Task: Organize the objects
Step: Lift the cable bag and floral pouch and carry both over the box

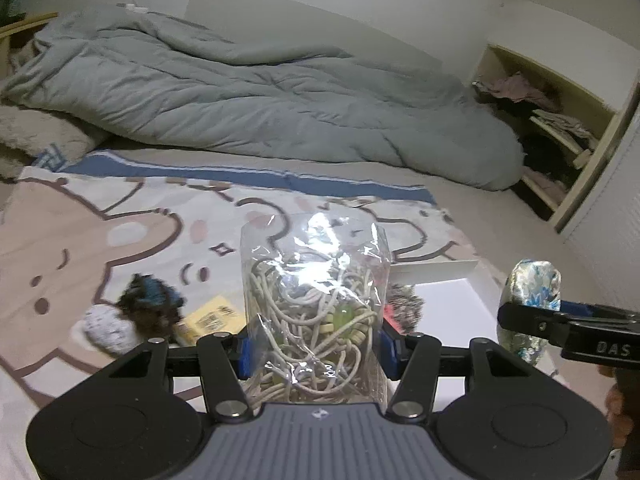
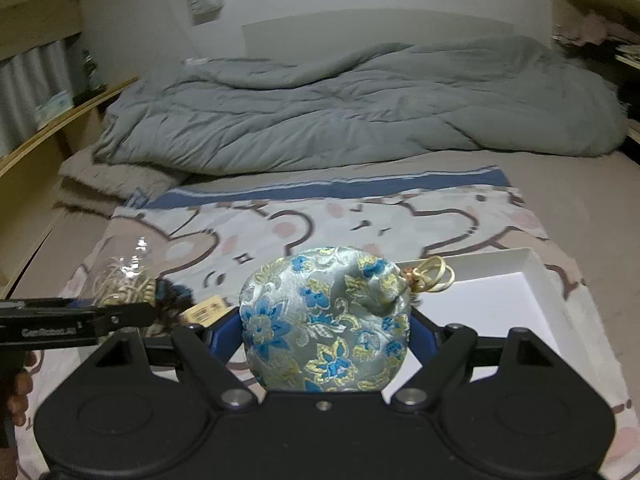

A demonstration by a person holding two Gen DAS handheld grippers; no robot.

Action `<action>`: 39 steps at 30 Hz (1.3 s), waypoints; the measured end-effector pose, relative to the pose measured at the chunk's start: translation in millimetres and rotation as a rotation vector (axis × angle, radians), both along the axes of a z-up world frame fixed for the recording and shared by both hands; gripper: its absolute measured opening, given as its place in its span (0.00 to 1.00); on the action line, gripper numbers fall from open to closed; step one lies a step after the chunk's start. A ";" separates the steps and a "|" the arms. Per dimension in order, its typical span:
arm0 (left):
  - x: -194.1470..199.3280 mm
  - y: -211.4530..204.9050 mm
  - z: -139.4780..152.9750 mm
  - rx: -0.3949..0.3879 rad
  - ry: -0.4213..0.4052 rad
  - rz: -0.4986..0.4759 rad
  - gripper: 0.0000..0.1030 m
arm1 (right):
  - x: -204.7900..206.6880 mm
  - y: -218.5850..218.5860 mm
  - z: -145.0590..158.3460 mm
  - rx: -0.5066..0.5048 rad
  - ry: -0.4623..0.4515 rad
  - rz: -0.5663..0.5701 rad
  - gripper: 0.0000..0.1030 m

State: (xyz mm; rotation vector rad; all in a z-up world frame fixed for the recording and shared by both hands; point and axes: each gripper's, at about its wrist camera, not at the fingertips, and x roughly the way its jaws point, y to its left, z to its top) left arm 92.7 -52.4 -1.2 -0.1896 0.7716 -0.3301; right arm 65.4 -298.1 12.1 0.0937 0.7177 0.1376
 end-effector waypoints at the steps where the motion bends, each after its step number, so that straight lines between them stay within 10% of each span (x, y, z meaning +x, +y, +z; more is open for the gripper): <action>1: 1.7 -4.2 1.0 -0.005 -0.004 -0.011 0.55 | 0.2 -6.4 0.1 0.002 -0.001 -0.013 0.81; 19: 71.1 -158.2 2.2 0.045 -0.052 -0.404 0.55 | 32.5 -136.4 -6.7 0.018 0.022 -0.231 0.81; 39: 134.7 -285.0 -124.0 0.367 -0.020 -0.888 0.55 | 101.4 -201.1 -80.0 0.051 0.146 -0.323 0.81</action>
